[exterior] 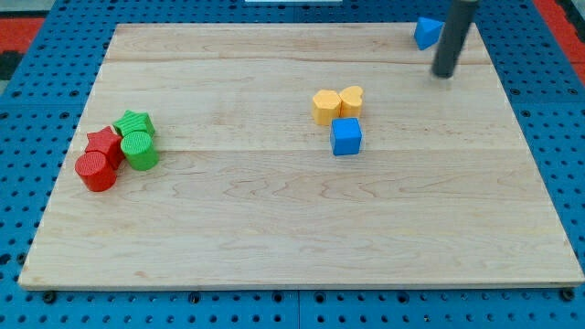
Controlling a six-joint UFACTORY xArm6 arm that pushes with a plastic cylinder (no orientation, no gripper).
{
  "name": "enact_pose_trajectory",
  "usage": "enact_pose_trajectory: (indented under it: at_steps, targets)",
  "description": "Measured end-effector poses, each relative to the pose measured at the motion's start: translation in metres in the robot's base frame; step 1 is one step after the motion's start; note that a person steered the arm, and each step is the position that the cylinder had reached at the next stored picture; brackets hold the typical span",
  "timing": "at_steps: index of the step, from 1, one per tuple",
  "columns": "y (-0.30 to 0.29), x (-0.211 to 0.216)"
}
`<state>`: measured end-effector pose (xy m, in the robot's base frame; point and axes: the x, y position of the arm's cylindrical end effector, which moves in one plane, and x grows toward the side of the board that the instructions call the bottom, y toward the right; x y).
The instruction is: Push the triangle towards the right of the heart
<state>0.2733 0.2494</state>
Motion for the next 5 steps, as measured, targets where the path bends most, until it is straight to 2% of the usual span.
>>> enact_pose_trajectory:
  at_steps: [1,2,3,4,5]
  targets:
    - [0.063,-0.066]
    - [0.048,-0.081]
    - [-0.034,-0.078]
    - [-0.089,-0.051]
    - [-0.126,0.03]
